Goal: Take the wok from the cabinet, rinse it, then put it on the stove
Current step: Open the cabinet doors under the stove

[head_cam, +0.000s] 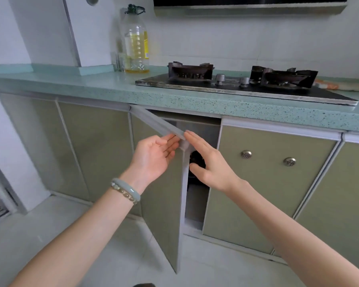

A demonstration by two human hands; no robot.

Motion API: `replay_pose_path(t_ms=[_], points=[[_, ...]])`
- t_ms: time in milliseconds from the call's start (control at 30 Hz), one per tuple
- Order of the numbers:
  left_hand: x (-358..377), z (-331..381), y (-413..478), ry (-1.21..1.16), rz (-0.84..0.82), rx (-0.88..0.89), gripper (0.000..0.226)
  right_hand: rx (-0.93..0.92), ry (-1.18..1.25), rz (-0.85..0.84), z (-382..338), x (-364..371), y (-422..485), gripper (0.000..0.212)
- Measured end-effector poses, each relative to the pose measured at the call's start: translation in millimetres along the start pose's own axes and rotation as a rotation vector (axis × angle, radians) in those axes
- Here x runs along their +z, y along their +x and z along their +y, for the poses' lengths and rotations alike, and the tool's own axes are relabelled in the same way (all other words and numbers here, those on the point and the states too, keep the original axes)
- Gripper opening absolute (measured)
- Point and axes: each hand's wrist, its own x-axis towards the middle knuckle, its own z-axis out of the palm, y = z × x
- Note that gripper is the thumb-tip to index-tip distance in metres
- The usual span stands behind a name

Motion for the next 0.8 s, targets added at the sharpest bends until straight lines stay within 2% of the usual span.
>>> replay_pose_path(t_ms=[67,133,200,300,400,533,800], points=[[-21,10,-19,0.06,0.015,0.064,0.04,-0.056,0.034,-0.043,-21,17,-1,0.078],[-46,18,-36,0.159,0.085,0.204,0.039,-0.143,0.028,-0.089,-41,35,3,0.08],[-76,20,-56,0.274,0.226,0.368,0.041,-0.249,-0.022,-0.119,-58,54,12,0.081],[-119,5,-87,0.432,0.415,0.465,0.04,-0.375,-0.136,-0.151,-79,77,31,0.083],[-139,-6,-108,0.593,0.419,0.546,0.044,-0.477,-0.273,-0.175,-94,98,53,0.085],[-151,3,-119,0.713,0.452,0.603,0.041,-0.554,-0.378,-0.185,-105,123,74,0.086],[-169,10,-122,0.808,0.591,0.542,0.073,-0.577,-0.42,-0.202,-124,164,109,0.093]])
